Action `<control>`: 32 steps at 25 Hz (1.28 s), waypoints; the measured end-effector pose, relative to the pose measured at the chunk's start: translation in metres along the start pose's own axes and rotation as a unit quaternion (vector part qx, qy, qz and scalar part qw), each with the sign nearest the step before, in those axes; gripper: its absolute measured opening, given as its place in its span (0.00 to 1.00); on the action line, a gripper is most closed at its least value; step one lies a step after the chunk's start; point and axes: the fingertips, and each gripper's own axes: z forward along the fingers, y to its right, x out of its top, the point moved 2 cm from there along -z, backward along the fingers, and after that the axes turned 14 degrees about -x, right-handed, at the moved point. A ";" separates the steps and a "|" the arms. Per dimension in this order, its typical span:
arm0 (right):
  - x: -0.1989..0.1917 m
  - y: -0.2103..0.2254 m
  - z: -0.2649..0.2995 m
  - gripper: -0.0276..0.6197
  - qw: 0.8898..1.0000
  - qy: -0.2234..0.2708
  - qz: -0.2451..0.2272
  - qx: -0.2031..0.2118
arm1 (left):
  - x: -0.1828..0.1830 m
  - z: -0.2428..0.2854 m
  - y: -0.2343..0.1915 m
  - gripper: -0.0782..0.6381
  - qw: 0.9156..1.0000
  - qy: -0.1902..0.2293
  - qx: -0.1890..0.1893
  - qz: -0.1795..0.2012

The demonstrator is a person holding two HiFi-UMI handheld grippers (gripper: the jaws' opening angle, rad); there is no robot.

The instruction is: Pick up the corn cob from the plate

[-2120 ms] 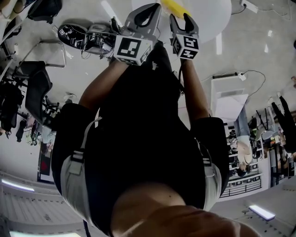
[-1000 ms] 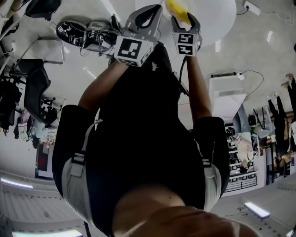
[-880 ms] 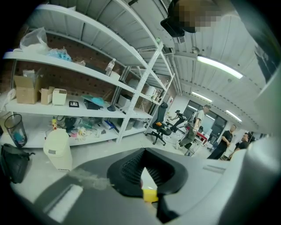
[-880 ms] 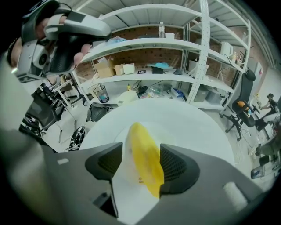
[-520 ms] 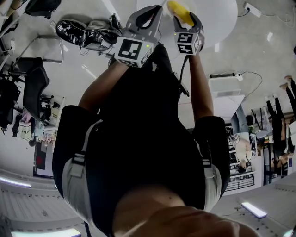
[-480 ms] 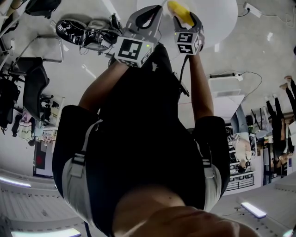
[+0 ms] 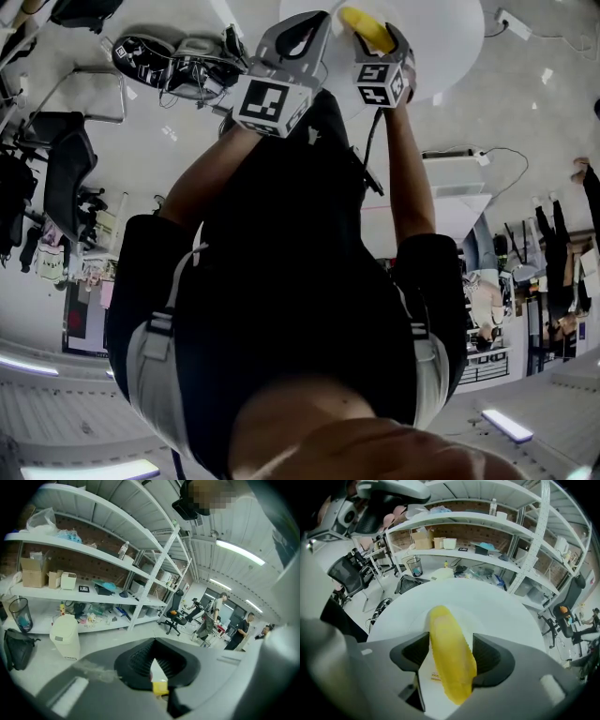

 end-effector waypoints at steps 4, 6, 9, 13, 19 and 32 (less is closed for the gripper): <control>-0.003 -0.004 0.007 0.50 1.000 -0.013 -0.027 0.003 | -0.001 -0.001 -0.004 0.12 1.000 -0.001 0.004 -0.005; -0.008 -0.007 0.012 0.50 0.999 -0.024 -0.031 0.007 | -0.002 -0.001 -0.006 0.12 1.000 0.000 0.006 -0.007; -0.014 -0.008 0.017 0.48 0.999 -0.035 -0.025 0.013 | -0.001 -0.001 -0.008 0.12 1.000 0.001 0.009 -0.008; -0.014 -0.006 0.016 0.46 0.999 -0.035 -0.008 0.010 | -0.001 -0.004 -0.011 0.12 1.000 -0.002 0.013 -0.008; -0.013 -0.009 0.015 0.45 0.999 -0.034 -0.007 0.006 | -0.003 -0.009 -0.012 0.12 1.000 0.001 0.010 -0.013; -0.011 -0.003 0.010 0.45 0.999 -0.031 0.008 -0.005 | 0.001 -0.009 -0.008 0.12 1.000 0.000 0.008 -0.013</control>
